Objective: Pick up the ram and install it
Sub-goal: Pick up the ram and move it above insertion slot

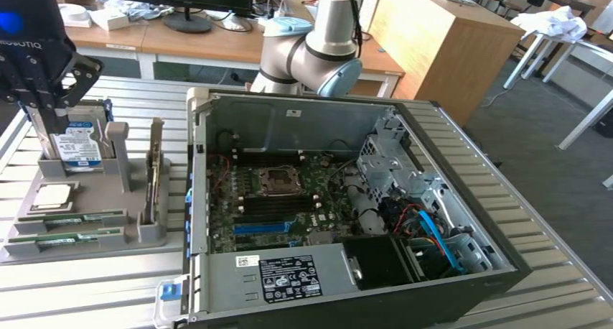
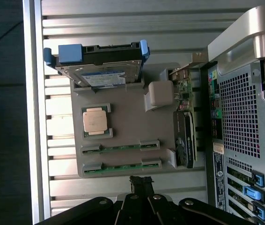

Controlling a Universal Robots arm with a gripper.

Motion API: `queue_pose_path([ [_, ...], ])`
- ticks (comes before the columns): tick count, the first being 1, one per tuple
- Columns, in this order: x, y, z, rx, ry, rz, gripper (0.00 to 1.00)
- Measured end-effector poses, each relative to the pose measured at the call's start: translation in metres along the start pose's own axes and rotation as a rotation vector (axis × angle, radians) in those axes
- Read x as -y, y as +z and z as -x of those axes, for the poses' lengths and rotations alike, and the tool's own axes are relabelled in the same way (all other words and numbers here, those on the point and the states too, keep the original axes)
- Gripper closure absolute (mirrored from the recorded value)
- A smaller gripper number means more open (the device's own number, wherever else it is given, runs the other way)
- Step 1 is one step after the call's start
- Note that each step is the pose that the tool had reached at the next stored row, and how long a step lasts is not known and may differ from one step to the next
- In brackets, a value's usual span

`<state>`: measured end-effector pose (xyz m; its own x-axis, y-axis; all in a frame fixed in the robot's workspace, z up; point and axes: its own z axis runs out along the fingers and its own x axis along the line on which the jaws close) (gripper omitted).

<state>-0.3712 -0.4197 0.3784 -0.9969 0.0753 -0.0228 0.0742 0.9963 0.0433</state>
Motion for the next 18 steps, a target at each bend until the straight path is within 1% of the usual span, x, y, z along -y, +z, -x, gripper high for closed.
queue_pose_path([
  [4,0.0,0.0,0.0,0.0,0.0,0.0,0.9],
  [7,0.0,0.0,0.0001,0.0014,-0.001,0.0002,0.9],
  [9,0.0,0.0,0.0001,0.0016,-0.011,0.0004,0.9],
  [13,0.0,0.0,-0.0001,0.0,-0.053,0.0013,0.9],
  [18,0.0,0.0002,0.0,-0.0031,-0.125,0.0034,0.9],
])
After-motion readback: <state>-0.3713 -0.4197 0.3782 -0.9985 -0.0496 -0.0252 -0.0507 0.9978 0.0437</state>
